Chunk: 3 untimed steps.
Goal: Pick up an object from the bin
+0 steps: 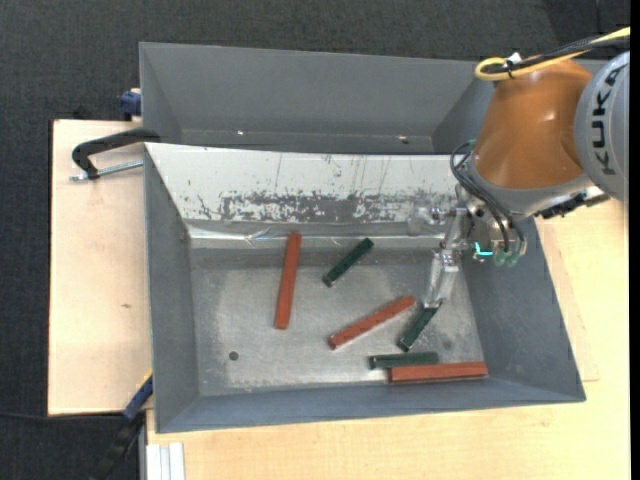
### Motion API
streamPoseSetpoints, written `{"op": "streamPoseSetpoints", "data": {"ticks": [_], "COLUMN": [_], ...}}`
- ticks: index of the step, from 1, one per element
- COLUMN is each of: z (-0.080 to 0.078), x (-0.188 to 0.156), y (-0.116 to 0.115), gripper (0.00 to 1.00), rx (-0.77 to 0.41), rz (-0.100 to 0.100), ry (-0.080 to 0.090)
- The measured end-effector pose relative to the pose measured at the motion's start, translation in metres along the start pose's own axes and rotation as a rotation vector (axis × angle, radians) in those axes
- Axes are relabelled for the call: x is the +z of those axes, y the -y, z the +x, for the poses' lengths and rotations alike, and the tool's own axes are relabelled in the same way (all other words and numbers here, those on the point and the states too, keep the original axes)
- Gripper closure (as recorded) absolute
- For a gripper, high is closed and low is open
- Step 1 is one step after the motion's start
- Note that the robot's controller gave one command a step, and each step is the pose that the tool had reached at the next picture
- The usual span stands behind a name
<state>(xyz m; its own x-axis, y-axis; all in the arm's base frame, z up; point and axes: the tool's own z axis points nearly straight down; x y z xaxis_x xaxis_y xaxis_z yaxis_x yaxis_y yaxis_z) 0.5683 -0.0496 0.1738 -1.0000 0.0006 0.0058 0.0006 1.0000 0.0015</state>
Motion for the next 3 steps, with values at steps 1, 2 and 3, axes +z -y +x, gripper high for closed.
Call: {"op": "streamPoseSetpoints", "data": {"ticks": [1,2,3], "z": [-0.002,0.013,0.011], "x": [-0.004,0.04,0.101], "y": [0.0,-0.007,-0.015], "gripper": [0.0,0.0,1.0], "rx": [-0.001,0.052,-0.002], "rz": [0.001,0.001,0.0], "ry": [0.008,0.015,0.007]}}
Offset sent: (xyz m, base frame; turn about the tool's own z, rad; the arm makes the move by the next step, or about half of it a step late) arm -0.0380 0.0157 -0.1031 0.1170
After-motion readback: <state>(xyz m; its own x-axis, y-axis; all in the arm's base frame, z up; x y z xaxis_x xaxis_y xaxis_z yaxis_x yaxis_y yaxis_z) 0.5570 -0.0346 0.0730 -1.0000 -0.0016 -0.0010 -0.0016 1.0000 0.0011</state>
